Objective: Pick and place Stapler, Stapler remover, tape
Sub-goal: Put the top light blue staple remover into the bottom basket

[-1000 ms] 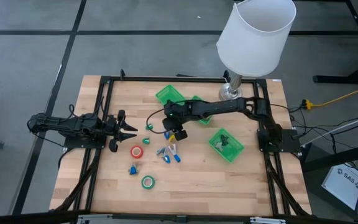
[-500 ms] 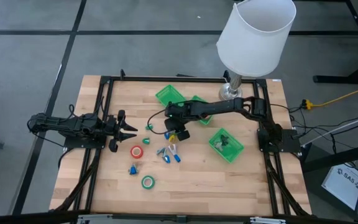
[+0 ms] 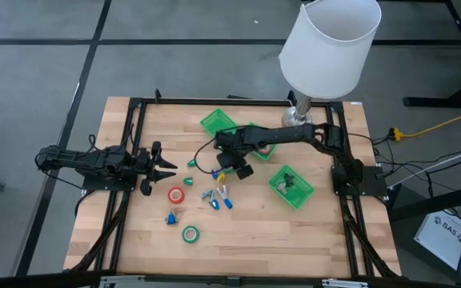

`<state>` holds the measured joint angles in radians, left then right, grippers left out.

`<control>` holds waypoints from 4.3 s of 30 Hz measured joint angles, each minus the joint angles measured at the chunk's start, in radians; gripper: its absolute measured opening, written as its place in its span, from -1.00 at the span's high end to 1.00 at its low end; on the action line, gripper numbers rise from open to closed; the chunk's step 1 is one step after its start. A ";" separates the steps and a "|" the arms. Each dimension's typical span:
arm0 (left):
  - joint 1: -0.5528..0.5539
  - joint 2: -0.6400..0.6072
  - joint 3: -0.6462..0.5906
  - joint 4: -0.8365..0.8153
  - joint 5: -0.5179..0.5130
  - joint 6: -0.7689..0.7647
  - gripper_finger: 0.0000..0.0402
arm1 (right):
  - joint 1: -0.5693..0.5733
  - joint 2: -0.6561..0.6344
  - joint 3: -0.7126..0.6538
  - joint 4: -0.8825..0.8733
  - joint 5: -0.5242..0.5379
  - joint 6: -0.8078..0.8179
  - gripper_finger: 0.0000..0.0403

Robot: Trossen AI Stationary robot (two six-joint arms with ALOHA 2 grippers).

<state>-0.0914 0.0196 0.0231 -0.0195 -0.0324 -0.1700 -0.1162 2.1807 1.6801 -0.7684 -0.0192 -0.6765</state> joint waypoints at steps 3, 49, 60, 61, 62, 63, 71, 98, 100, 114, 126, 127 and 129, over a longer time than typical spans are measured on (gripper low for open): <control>0.000 0.000 0.000 0.000 0.000 0.000 0.47 | -0.008 0.000 0.079 -0.076 -0.003 -0.015 0.30; 0.000 0.000 0.000 0.000 0.000 0.000 0.47 | -0.067 0.087 0.094 -0.129 0.050 -0.008 0.30; 0.000 0.000 0.000 0.000 0.000 0.000 0.47 | -0.079 0.084 0.096 -0.181 0.079 -0.003 0.30; 0.000 0.000 0.000 0.000 0.000 0.000 0.47 | -0.079 0.084 0.102 -0.201 0.079 0.009 0.30; 0.000 0.000 0.000 0.000 0.000 0.000 0.47 | -0.079 0.084 0.107 -0.212 0.079 0.023 0.30; 0.000 0.000 0.000 0.000 0.000 0.000 0.47 | -0.080 0.083 0.109 -0.215 0.079 0.043 0.30; 0.000 0.000 0.000 0.000 0.000 0.000 0.47 | -0.083 0.082 0.109 -0.300 0.069 0.226 0.30; 0.000 0.000 0.000 0.000 0.000 0.000 0.47 | -0.075 -0.111 0.109 -0.301 -0.166 0.337 0.77; 0.000 0.000 0.000 0.000 0.000 0.000 0.47 | -0.074 -0.146 0.109 -0.301 -0.166 0.351 0.77; 0.000 0.000 0.000 0.000 0.000 0.000 0.47 | -0.072 -0.402 -0.078 -0.285 -0.243 0.442 0.74; 0.000 0.000 0.000 0.000 0.000 0.000 0.47 | -0.034 -0.805 -0.608 -0.084 -0.236 0.677 0.74; 0.000 0.000 0.000 0.000 0.000 0.000 0.47 | -0.023 -0.831 -0.642 -0.085 -0.237 0.696 0.74; 0.000 0.000 0.000 0.000 0.000 0.000 0.47 | 0.002 -0.883 -0.706 -0.084 -0.236 0.737 0.74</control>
<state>-0.0914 0.0195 0.0234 -0.0196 -0.0326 -0.1700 -0.1145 1.2978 0.9737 -0.8520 -0.2557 0.0604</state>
